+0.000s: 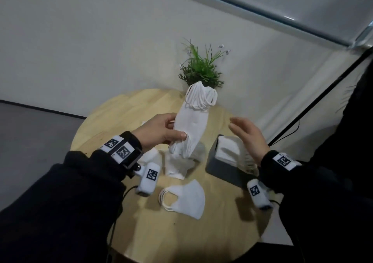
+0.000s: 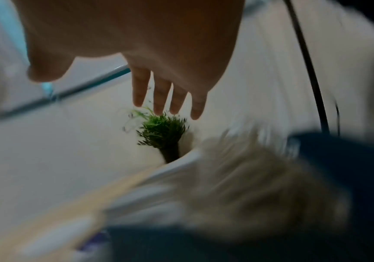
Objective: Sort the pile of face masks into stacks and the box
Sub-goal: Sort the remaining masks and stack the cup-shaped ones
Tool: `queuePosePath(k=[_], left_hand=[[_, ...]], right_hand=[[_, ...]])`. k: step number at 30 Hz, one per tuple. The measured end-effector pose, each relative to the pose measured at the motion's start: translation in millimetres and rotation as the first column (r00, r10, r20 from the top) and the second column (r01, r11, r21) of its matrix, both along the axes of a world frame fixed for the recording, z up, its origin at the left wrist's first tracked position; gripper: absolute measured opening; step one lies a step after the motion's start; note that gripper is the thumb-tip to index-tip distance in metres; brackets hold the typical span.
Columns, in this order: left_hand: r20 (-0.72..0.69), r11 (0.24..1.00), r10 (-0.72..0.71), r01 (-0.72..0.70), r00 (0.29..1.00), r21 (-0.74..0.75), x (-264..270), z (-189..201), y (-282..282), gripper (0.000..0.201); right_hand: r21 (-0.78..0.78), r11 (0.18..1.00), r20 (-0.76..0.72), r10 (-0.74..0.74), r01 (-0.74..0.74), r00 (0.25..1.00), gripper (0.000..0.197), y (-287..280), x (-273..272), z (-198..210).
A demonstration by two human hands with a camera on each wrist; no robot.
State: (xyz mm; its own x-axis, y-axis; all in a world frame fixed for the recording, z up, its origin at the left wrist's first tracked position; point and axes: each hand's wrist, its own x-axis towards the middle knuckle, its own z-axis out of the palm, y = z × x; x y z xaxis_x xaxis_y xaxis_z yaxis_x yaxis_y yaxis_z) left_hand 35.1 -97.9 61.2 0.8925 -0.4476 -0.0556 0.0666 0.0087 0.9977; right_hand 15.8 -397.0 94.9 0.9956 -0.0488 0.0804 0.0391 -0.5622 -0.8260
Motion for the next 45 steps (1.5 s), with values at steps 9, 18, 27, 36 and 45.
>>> queuePosePath(k=[9, 18, 27, 36, 45], left_hand=[[0.011, 0.984, 0.16, -0.16, 0.987, 0.079, 13, -11, -7, 0.044], [0.073, 0.98, 0.14, -0.149, 0.987, 0.135, 8, -5, -20, 0.046], [0.27, 0.948, 0.209, -0.263, 0.94, 0.181, 5, -5, -46, 0.051], [0.414, 0.912, 0.043, -0.205, 0.909, 0.356, 4, -26, -105, 0.05], [0.288, 0.787, -0.172, -0.045, 0.942, 0.616, 14, -14, -113, 0.036]], right_hand=[[-0.838, 0.379, -0.453, -0.082, -0.393, 0.888, 0.154, -34, 31, -25], [-0.665, 0.663, -0.467, -0.01, -0.344, 0.884, 0.113, -40, 21, -47], [-0.489, 0.757, -0.447, 0.21, -0.434, 0.869, 0.103, -39, -8, -58], [-0.504, 0.657, -0.449, 0.355, -0.561, 0.82, 0.1, -32, -22, -56], [-0.5, 0.637, -0.491, 0.35, -0.587, 0.798, 0.104, -34, -21, -58]])
